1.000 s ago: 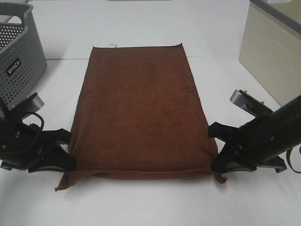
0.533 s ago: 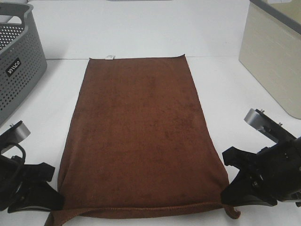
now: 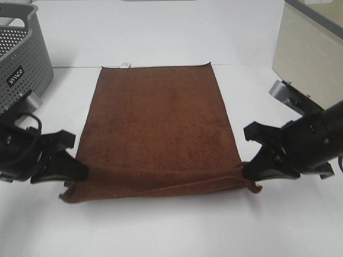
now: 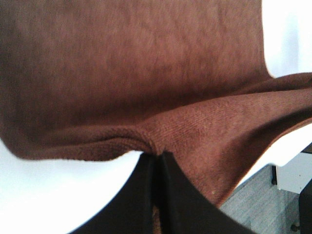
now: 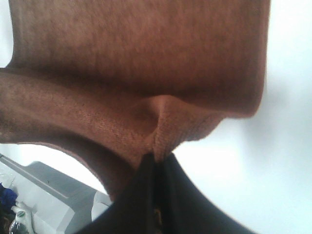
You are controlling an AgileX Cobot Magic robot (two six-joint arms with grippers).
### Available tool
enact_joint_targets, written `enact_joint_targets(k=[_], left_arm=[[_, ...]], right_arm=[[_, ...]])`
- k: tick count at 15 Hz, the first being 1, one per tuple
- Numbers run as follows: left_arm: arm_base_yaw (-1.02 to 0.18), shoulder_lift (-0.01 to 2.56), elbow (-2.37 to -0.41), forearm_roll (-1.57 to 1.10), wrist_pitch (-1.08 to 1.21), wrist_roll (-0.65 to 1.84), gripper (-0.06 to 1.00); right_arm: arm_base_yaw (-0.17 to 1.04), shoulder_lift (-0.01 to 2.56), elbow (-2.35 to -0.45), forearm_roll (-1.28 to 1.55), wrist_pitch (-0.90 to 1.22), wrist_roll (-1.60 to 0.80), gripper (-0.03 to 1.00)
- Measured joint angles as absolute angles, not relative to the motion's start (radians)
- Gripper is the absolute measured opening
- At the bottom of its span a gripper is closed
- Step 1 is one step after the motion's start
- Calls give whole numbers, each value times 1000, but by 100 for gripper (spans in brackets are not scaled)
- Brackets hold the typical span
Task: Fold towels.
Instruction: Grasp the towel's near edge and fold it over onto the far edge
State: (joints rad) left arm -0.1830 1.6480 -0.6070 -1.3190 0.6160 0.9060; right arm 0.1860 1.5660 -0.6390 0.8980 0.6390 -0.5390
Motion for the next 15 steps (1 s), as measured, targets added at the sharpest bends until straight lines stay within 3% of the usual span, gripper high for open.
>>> enact_joint_targets(k=[6, 15], left_arm=[[-183, 1855, -1011, -1285, 599, 841, 1], [-183, 2141, -1483, -1267, 372, 822, 1]], right_arm=[[186, 1854, -1147, 768, 698, -428, 0], [182, 2209, -1794, 568, 697, -301, 0]])
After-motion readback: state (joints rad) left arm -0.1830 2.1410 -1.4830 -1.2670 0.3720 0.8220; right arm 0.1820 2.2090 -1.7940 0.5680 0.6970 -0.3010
